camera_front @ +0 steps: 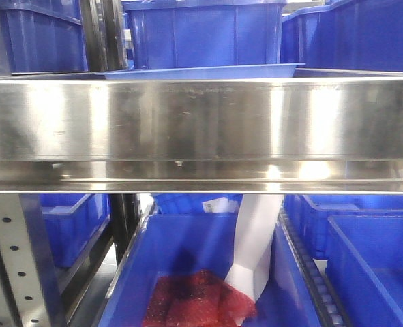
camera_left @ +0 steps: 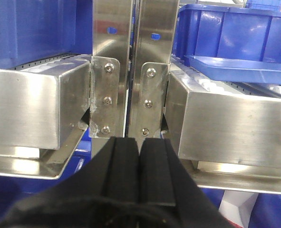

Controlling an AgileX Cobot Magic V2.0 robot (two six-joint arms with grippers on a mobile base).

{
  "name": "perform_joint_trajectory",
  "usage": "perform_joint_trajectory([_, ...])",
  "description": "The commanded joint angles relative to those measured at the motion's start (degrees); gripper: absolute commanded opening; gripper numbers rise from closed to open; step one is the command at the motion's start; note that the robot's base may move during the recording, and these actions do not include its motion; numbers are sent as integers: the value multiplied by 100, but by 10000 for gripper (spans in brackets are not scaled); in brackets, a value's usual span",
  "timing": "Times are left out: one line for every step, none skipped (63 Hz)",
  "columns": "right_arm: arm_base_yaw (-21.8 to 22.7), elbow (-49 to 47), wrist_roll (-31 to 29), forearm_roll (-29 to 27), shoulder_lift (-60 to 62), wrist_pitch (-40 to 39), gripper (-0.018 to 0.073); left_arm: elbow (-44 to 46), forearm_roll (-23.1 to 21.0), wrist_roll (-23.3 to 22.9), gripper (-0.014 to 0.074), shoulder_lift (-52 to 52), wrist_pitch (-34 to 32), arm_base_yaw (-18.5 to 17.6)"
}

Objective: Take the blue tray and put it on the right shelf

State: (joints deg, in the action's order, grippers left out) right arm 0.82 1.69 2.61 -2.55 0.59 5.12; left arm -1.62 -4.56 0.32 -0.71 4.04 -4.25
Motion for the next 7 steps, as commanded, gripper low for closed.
perform_joint_trajectory([41,-132,-64,-27,119,-463,51,-177,-43,9,-48,-61,-482,15])
perform_joint_trajectory([41,-132,-64,-27,119,-463,51,-177,-43,9,-48,-61,-482,15])
perform_joint_trajectory([41,-132,-64,-27,119,-463,51,-177,-43,9,-48,-61,-482,15])
perform_joint_trajectory([41,-132,-64,-27,119,-463,51,-177,-43,9,-48,-61,-482,15])
perform_joint_trajectory([41,-132,-64,-27,119,-463,51,-177,-43,9,-48,-61,-482,15])
perform_joint_trajectory([41,-132,-64,-27,119,-463,51,-177,-43,9,-48,-61,-482,15])
perform_joint_trajectory([41,-132,-64,-27,119,-463,51,-177,-43,9,-48,-61,-482,15])
